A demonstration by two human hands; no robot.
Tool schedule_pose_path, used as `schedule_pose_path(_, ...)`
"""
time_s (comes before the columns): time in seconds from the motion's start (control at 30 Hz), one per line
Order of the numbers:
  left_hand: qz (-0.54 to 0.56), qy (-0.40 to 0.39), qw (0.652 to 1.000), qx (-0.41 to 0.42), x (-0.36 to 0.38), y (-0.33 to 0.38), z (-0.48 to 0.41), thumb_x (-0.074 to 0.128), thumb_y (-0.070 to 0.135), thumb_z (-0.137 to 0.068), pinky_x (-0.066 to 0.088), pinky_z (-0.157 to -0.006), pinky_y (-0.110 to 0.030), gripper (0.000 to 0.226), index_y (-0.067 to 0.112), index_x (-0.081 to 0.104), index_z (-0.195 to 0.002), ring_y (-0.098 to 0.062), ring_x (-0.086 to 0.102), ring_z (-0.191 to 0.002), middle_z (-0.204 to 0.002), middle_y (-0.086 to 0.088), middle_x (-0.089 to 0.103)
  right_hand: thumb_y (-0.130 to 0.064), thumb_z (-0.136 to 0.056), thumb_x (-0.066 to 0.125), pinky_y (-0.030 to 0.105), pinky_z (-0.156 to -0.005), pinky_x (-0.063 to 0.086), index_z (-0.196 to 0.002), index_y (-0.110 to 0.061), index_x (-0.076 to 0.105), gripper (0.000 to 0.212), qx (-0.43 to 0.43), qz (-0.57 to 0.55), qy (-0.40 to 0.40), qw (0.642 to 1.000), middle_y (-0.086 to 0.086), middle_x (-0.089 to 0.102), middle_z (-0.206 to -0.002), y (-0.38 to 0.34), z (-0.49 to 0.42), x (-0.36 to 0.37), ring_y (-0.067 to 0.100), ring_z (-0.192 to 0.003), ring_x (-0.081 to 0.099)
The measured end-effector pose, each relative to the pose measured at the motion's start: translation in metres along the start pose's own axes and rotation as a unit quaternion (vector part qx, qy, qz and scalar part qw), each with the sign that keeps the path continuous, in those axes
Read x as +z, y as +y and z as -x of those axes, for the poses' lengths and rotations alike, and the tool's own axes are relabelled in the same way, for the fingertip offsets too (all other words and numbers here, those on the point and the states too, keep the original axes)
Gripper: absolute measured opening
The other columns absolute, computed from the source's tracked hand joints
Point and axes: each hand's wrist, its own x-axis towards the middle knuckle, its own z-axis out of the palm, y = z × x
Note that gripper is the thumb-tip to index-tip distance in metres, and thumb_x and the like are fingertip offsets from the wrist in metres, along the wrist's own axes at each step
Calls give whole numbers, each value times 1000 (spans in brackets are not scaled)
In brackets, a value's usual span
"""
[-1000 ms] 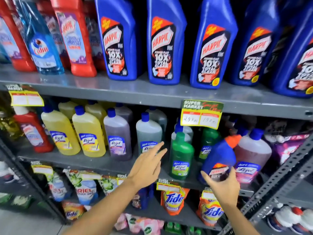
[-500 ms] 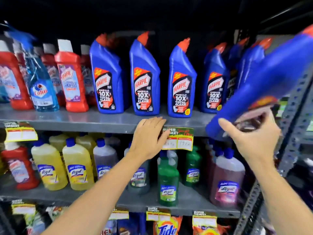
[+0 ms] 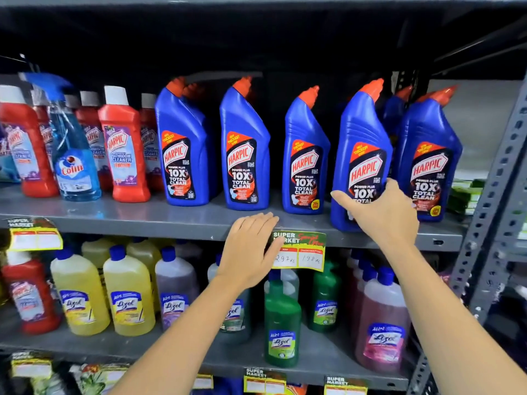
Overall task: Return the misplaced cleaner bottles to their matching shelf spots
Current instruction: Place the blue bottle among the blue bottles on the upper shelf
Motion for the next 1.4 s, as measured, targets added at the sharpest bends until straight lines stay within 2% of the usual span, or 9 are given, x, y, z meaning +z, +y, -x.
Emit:
schedule_pose_path(0.03,4,3,1000,-2,0,1,0,32,47,-99,25,-108,-35,55,10,56,-133,-23,49,-127,-135,-7,58,-81,-50,71,51,-92,48,-125,-10,46,106,-4,-12,-7,1000,13,59,-129,1,2,1,38,-119,56)
schedule_pose_path(0.1,11,8,1000,-5,0,2,0,32,47,-99,26,-108,-35,55,10,57,-133,-22,49,-126,-134,-7,59,-78,-49,76,54,-103,43,-152,-9,19,136,-18,-25,-18,999,15,40,-150,1,6,2,35,-136,42)
schedule_pose_path(0.13,12,11,1000,-5,1,2,0,32,47,-99,27,-108,-36,55,10,57,-133,-22,49,-126,-134,-7,59,-74,-50,79,54,-105,41,-155,-11,8,142,-27,-29,-19,999,15,32,-155,2,7,2,34,-139,38)
schedule_pose_path(0.2,10,16,1000,-2,2,1,0,33,45,-100,28,-108,-37,54,10,56,-133,-23,49,-126,-134,-7,59,-65,-54,84,52,-103,41,-156,-13,1,141,-32,-17,-30,999,14,32,-155,3,5,4,36,-137,41)
schedule_pose_path(0.37,9,28,1000,3,5,1,1,33,40,-100,31,-107,-39,52,8,57,-132,-24,50,-124,-133,-8,59,-59,-56,86,53,-97,47,-151,-10,19,126,-24,32,-31,999,13,47,-144,10,-11,12,39,-124,53)
schedule_pose_path(0.7,11,46,999,-6,9,3,0,35,41,-99,28,-106,-36,50,8,60,-128,-24,52,-121,-130,-8,61,-50,-61,88,50,-94,48,-152,-9,14,125,-9,28,-37,999,16,45,-144,23,-46,29,40,-123,53)
schedule_pose_path(0.93,9,41,999,-6,7,3,0,36,41,-99,32,-106,-38,50,8,59,-129,-24,52,-122,-131,-8,60,-46,-56,91,49,-99,46,-143,-8,26,115,-18,-18,-67,997,12,52,-137,31,-54,28,33,-124,53)
schedule_pose_path(1.1,12,42,999,-6,7,3,1,37,41,-99,29,-106,-37,50,8,58,-130,-23,51,-123,-132,-8,60,-49,-55,91,49,-103,45,-151,-11,18,127,-20,-38,-53,998,9,51,-142,33,-51,30,31,-129,50)
schedule_pose_path(1.4,22,35,999,10,7,-1,4,37,43,-99,29,-109,-38,51,9,55,-133,-23,48,-126,-136,-7,57,-58,-54,88,52,-102,46,-154,-15,14,132,-8,-40,-44,998,9,47,-147,38,-49,31,32,-133,48)
